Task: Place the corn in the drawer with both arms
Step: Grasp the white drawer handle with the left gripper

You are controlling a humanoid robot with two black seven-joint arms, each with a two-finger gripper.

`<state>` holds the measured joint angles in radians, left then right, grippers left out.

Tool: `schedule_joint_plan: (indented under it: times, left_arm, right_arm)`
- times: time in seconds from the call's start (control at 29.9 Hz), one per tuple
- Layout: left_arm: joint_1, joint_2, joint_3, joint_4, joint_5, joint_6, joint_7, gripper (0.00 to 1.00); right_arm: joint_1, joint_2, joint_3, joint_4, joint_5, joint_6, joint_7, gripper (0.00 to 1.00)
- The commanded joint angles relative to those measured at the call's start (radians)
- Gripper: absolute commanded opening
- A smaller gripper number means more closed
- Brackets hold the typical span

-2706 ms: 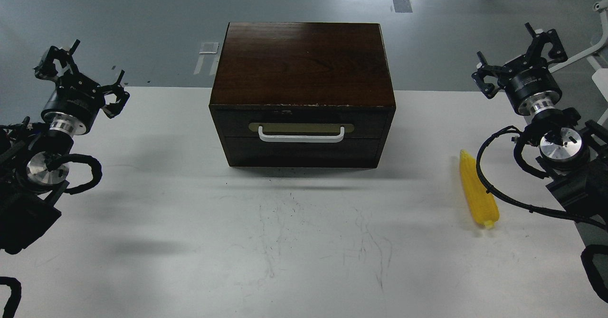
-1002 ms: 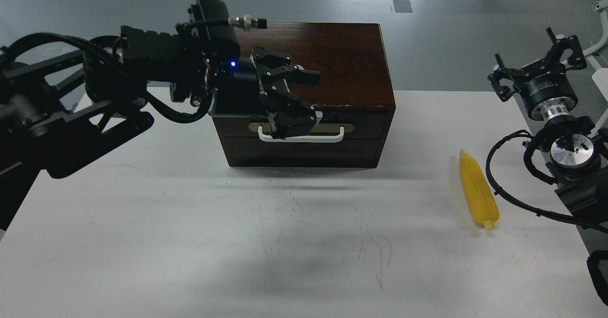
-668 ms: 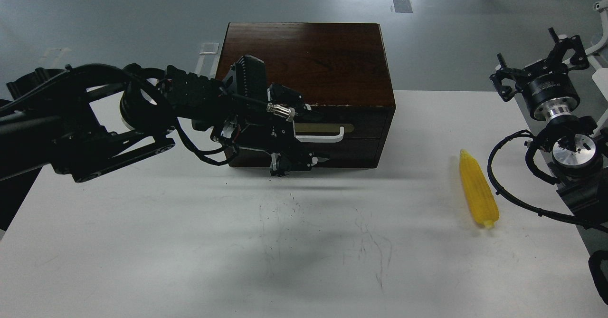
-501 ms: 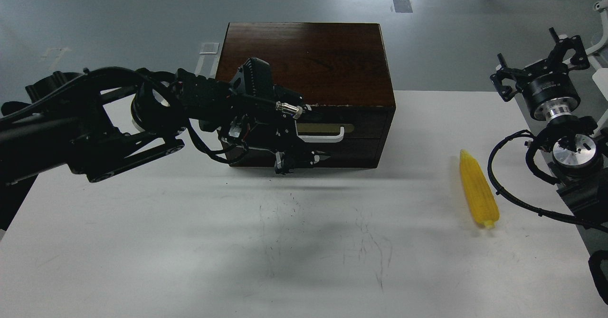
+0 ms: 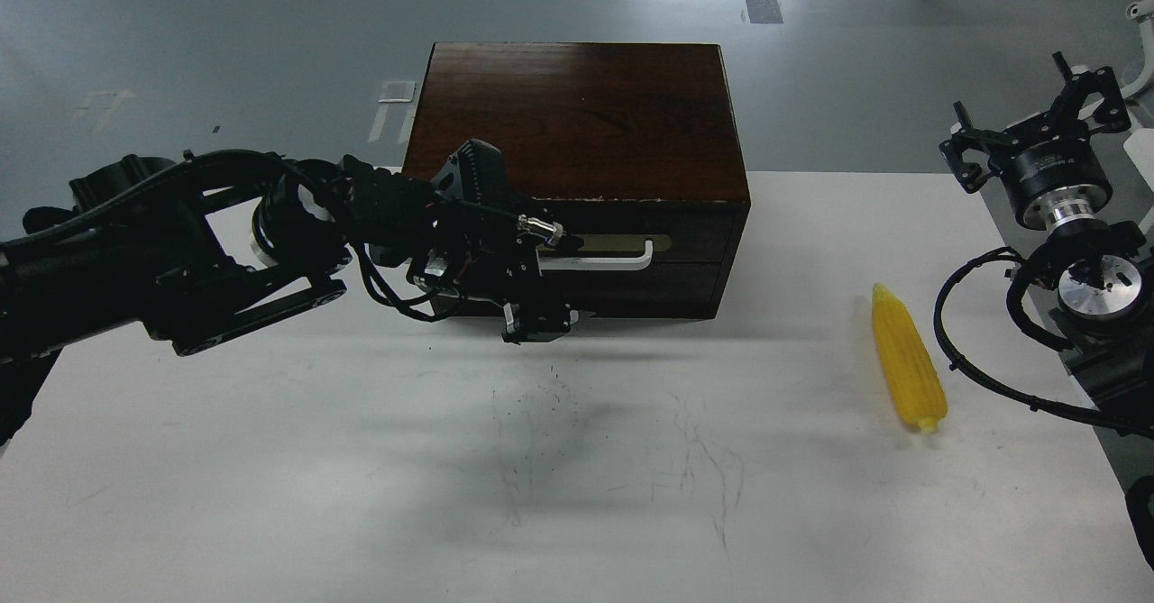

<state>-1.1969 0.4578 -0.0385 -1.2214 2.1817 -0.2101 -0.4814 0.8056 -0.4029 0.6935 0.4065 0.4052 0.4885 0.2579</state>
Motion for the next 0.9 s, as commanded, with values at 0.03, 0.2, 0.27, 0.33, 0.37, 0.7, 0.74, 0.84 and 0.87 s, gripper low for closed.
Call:
schedule_joint_plan:
  times: [0.03, 0.2, 0.27, 0.33, 0.37, 0.7, 0.74, 0.84, 0.87]
  left_arm:
    - [0.002, 0.001, 0.000, 0.003, 0.000, -0.002, 0.009, 0.76]
    - [0.013, 0.001, 0.000, 0.003, 0.000, 0.000, 0.009, 0.76]
    - [0.013, 0.001, 0.002, 0.003, 0.000, -0.002, 0.009, 0.76]
    - [0.011, 0.001, 0.019, 0.002, 0.000, -0.002, 0.007, 0.76]
    - [0.010, 0.001, 0.026, 0.002, 0.000, 0.000, 0.007, 0.75]
    - [0.000, -0.001, 0.065, -0.012, 0.000, -0.002, -0.003, 0.65]
    - [-0.003, -0.001, 0.065, -0.013, 0.000, -0.002, -0.007, 0.60]
    - [-0.006, -0.001, 0.065, -0.015, 0.000, -0.002, -0.007, 0.56]
    - [-0.007, -0.001, 0.065, -0.016, 0.000, -0.002, -0.007, 0.53]
  right_arm:
    - [-0.002, -0.001, 0.000, 0.000, 0.000, 0.000, 0.000, 1.00]
    - [0.000, -0.002, 0.000, 0.000, 0.000, 0.000, 0.000, 1.00]
    - [0.000, -0.002, 0.001, 0.000, 0.000, 0.000, 0.000, 1.00]
    - [0.000, -0.002, 0.000, 0.000, 0.000, 0.000, 0.000, 1.00]
    - [0.000, -0.002, 0.001, 0.000, 0.000, 0.000, 0.000, 1.00]
    - [0.000, -0.004, 0.000, 0.000, 0.000, 0.000, 0.000, 1.00]
    - [0.000, -0.004, 0.000, -0.002, 0.000, 0.000, 0.000, 1.00]
    - [0.000, -0.004, 0.000, -0.002, 0.000, 0.000, 0.000, 1.00]
    - [0.000, -0.004, 0.000, -0.005, 0.000, 0.000, 0.000, 1.00]
